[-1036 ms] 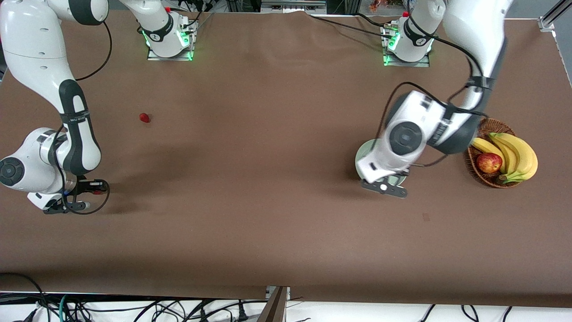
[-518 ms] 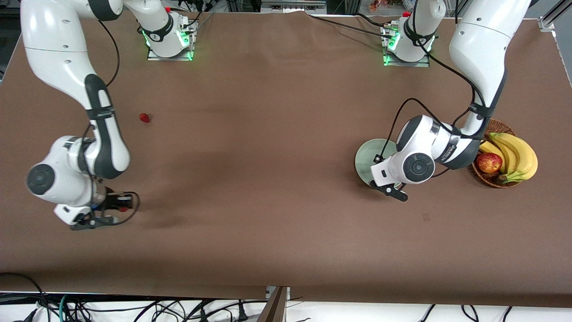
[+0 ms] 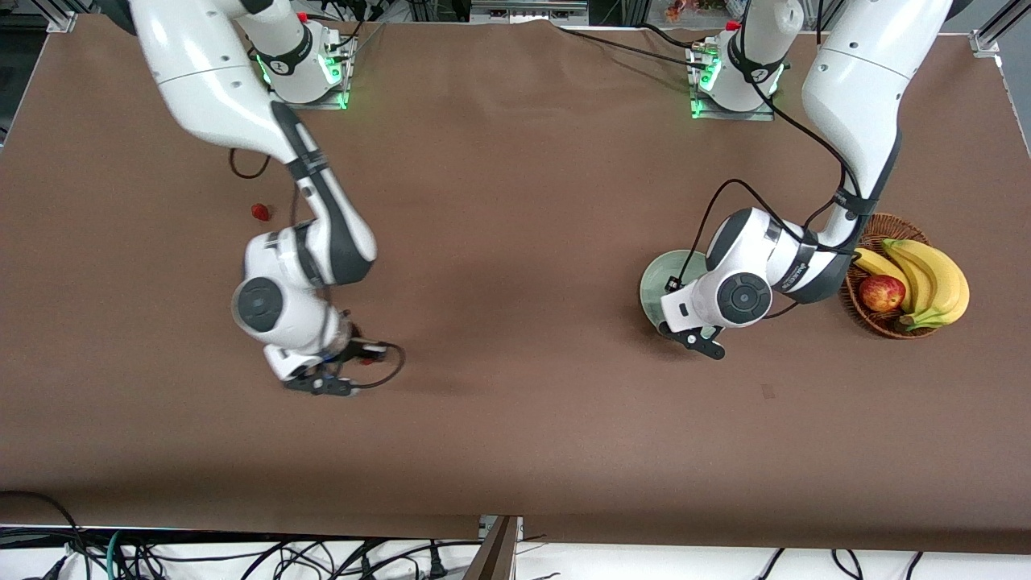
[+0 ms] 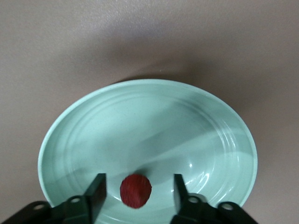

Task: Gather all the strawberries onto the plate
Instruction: 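Carry the second strawberry toward the plate and release it with the right gripper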

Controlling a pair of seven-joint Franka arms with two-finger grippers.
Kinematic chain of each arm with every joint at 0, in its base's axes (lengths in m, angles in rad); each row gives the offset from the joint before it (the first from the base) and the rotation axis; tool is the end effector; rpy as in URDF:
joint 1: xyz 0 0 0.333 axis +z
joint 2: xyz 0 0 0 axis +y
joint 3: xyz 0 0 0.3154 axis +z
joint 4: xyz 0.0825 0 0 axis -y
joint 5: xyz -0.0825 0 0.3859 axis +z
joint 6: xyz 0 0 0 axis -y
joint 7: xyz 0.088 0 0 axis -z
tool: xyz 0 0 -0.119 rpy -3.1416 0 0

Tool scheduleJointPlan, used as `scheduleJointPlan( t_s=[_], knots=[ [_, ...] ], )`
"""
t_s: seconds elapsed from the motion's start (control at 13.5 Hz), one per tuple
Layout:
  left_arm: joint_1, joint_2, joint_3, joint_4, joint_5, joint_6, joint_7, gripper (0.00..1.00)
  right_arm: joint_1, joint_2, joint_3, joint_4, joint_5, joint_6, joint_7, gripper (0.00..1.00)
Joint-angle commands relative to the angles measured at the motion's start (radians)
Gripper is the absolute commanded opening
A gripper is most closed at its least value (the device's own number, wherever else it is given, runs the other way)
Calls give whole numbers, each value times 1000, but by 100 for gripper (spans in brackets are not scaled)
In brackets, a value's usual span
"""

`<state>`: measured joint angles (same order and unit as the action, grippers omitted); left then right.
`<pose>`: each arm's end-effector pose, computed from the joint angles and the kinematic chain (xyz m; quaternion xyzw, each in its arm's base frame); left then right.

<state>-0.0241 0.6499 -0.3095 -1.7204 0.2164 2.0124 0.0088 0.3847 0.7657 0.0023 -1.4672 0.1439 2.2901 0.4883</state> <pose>0.6035 -0.1816 0.1882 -0.9637 0.2145 0.1581 0.0185 0.6726 0.2787 0.2175 -0.9933 0.0966 -0.0020 0.0630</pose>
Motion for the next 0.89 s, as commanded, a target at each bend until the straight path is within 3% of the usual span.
scheduleJointPlan(
  t_s=[0.0, 0.44, 0.81],
  knots=[
    [9, -70, 1, 8, 0, -50, 22, 100, 123, 33, -4, 62, 3, 3, 235, 20],
    [50, -122, 0, 177, -18, -242, 22, 100, 331, 136, -4, 166, 5, 133, 489, 21],
    [38, -96, 0, 182, -81, -241, 22, 100, 367, 211, 71, 202, 3, 254, 559, 22]
  ],
)
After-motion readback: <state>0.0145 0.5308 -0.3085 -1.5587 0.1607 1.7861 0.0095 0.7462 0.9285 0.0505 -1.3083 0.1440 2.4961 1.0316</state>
